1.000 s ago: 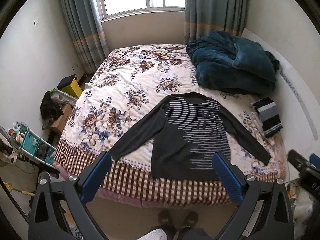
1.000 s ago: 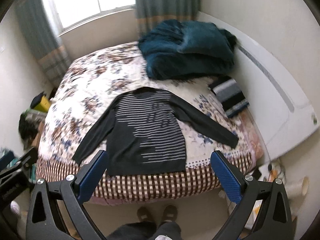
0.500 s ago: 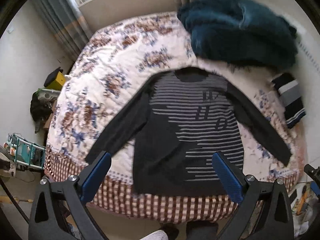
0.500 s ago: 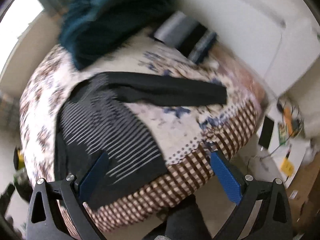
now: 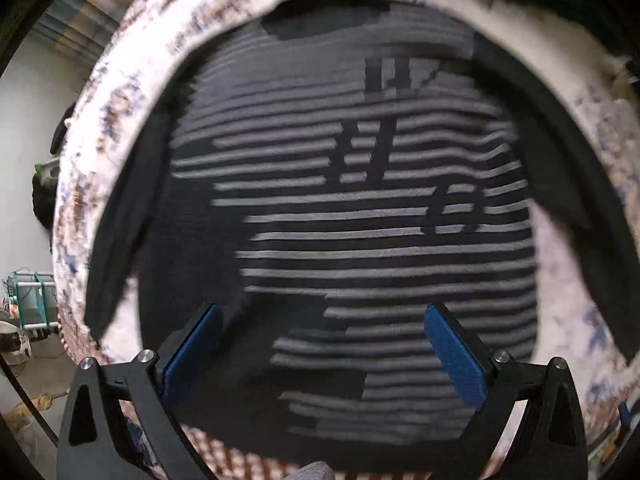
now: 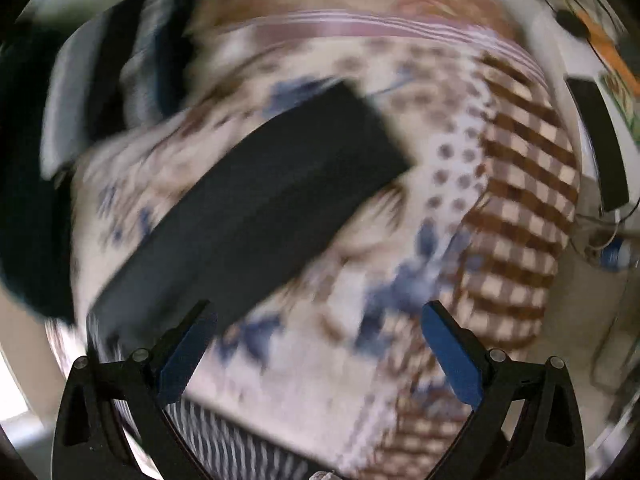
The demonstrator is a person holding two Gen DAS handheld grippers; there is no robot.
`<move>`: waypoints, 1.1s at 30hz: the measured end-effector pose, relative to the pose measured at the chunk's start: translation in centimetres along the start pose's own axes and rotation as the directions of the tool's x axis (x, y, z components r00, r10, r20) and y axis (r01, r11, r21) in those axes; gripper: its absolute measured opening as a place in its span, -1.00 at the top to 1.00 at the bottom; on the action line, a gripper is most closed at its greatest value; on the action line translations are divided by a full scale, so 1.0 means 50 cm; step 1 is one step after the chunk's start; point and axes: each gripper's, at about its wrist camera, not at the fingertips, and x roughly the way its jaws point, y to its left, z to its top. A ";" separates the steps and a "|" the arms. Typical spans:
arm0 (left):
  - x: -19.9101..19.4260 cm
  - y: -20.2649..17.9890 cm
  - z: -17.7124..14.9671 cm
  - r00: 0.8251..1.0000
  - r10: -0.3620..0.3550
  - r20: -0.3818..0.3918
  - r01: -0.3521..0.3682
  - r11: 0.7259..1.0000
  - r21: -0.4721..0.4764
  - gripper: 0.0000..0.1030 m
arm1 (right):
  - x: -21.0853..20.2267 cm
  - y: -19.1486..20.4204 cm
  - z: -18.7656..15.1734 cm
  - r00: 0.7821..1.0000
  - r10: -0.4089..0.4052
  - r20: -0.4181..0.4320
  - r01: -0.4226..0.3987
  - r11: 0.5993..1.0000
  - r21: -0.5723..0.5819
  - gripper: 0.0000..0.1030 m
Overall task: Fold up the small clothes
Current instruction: 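Grasp the sweater hem with both tools and fold it up toward the collar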
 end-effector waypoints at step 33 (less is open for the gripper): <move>0.053 0.298 0.166 0.998 -0.006 0.068 0.020 0.979 -0.204 -1.00 | -0.053 0.609 -0.306 0.918 0.388 0.079 -0.250 0.722 -0.645 0.83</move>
